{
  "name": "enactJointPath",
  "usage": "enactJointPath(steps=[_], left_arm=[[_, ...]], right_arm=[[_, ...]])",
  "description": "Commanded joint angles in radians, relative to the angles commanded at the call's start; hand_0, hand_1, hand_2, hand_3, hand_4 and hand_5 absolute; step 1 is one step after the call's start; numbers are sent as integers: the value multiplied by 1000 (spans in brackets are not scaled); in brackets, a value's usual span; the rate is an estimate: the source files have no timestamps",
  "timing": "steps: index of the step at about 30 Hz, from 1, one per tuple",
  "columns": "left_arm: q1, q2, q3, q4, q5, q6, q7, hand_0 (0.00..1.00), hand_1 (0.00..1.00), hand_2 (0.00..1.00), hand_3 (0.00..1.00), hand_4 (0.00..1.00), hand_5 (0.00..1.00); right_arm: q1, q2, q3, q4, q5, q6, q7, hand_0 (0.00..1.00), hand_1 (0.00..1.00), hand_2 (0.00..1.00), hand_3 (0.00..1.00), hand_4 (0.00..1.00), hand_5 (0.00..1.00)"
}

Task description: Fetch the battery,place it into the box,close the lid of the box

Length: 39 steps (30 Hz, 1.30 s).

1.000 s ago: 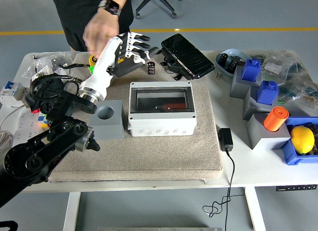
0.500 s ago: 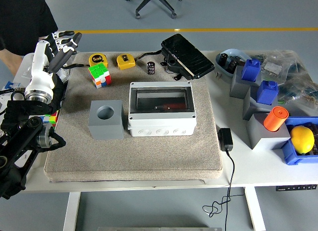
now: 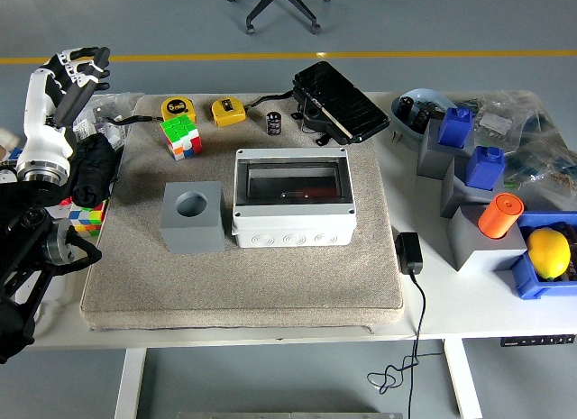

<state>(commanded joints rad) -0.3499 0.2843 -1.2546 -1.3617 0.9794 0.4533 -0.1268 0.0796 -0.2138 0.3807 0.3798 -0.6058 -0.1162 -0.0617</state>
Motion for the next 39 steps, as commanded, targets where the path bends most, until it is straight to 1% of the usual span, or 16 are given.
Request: enactJointPath(steps=[5,12,27,34,35,39], left_arm=[[0,6,-16,1,-20,-3,-10,503,596,554,577,953,509],[6,1,-34,-5,-23,-5,-14,500,595,554,576,948,502],[17,13,-51,-14,-28,-15,-3,491,593,555,575,946,501],[16,13,-49,-17,-23,-21,11,490,593,554,576,945,503],[15,13,-48,-17,-22,-22,13,470,591,553,576,946,503],[15,14,-47,-20,-21,-23,16,470,591,553,576,946,503]], right_arm=[[3,-2,5,0,-2,0,-1,594,605,580,557,927,444],[6,0,1,0,-2,4,-5,592,606,579,558,927,444],[8,0,-9,-1,-2,8,-10,594,607,582,559,928,444],[12,-1,-17,0,1,8,-10,594,607,582,559,928,444],[12,-1,-19,0,1,9,-11,594,607,582,559,928,444],[11,-2,-23,-1,1,9,-11,594,607,582,559,928,444]])
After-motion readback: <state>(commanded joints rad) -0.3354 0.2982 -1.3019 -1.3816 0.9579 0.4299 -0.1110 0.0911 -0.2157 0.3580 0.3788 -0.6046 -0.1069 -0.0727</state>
